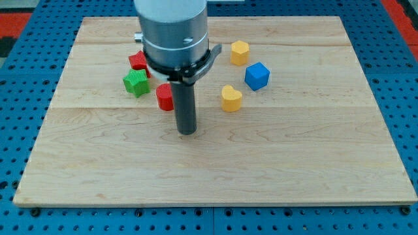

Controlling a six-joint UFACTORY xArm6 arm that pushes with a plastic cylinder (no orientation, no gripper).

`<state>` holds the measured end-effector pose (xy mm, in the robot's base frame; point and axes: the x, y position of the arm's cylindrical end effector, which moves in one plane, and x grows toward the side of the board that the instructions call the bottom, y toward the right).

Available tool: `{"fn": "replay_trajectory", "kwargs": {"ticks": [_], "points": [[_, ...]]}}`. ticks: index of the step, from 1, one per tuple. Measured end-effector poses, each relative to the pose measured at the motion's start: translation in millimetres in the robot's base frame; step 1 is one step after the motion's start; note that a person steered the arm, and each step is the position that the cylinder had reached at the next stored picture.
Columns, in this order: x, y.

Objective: Push the red circle into the green circle

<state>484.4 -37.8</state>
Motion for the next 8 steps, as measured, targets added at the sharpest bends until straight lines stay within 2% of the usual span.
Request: {"fn": "replay_trajectory", "kwargs": {"ticks": [1,2,4,6,8], "points": [[-8.4,26.5],[-28.9,27.9],[3.4,45.8],[3.6,45.8],[40.6,55.7]]}}
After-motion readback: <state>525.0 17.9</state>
